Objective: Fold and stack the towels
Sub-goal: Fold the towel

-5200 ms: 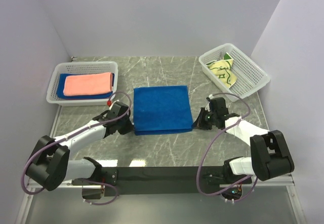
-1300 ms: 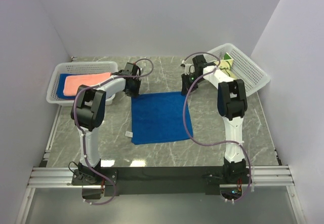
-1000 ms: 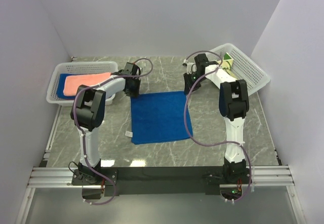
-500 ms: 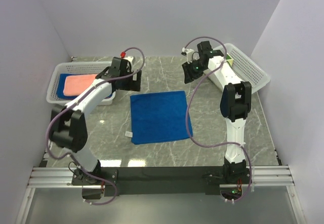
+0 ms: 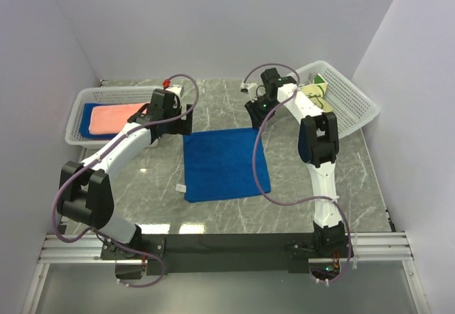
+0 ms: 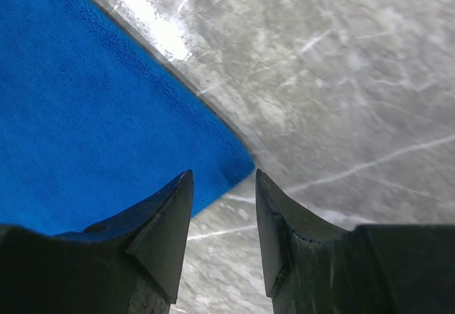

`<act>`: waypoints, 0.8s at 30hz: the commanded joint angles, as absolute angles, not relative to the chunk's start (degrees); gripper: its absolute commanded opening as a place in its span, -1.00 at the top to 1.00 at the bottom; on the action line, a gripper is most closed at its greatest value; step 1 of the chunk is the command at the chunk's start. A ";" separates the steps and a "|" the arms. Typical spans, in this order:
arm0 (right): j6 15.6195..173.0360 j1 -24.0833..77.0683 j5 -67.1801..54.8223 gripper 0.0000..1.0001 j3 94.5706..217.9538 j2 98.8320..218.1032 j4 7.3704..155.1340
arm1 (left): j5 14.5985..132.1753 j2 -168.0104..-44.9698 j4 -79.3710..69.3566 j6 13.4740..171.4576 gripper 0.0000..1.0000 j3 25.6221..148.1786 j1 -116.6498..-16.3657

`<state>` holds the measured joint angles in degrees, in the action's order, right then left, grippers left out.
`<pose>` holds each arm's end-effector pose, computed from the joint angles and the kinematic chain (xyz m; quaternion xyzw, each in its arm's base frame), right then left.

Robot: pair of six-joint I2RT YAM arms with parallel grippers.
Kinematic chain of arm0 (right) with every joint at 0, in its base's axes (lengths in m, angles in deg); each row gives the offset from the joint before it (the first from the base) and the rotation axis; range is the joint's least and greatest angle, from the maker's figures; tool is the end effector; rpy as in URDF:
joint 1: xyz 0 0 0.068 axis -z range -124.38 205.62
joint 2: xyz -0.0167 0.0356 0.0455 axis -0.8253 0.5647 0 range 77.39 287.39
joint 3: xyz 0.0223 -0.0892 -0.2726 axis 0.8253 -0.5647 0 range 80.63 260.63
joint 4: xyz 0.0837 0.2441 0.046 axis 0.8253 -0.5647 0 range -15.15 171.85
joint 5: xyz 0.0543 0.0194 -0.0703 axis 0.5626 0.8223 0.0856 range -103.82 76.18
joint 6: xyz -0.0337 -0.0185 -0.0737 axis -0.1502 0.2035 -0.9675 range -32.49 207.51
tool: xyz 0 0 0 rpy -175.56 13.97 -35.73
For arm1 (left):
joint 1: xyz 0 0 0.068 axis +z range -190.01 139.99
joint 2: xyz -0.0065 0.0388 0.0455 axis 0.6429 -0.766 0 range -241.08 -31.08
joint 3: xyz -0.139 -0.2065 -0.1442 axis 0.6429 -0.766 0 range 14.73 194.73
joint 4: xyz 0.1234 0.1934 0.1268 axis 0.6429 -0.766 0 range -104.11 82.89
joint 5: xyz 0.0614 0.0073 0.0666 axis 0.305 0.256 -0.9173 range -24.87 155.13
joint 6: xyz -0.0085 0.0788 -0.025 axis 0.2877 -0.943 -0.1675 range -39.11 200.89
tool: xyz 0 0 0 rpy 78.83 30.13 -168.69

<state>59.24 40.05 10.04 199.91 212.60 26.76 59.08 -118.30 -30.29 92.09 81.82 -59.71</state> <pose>0.4898 0.1670 0.1677 -0.3919 0.8825 0.1848 0.1828 0.3454 -0.1156 0.2641 0.0471 0.9159 -0.0587 0.3943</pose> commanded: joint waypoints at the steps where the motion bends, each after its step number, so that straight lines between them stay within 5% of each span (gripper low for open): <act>1: 58.33 39.36 7.37 0.05 202.62 213.35 26.74 | 57.22 -118.10 -28.38 90.73 -0.99 82.15 -60.66; 24: 59.39 36.90 2.80 0.26 205.08 217.75 25.42 | 54.67 -117.92 -27.85 88.80 -0.99 81.18 -62.77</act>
<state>59.33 37.51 4.27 203.37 217.06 26.49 55.69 -118.30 -29.98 89.90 81.49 -62.44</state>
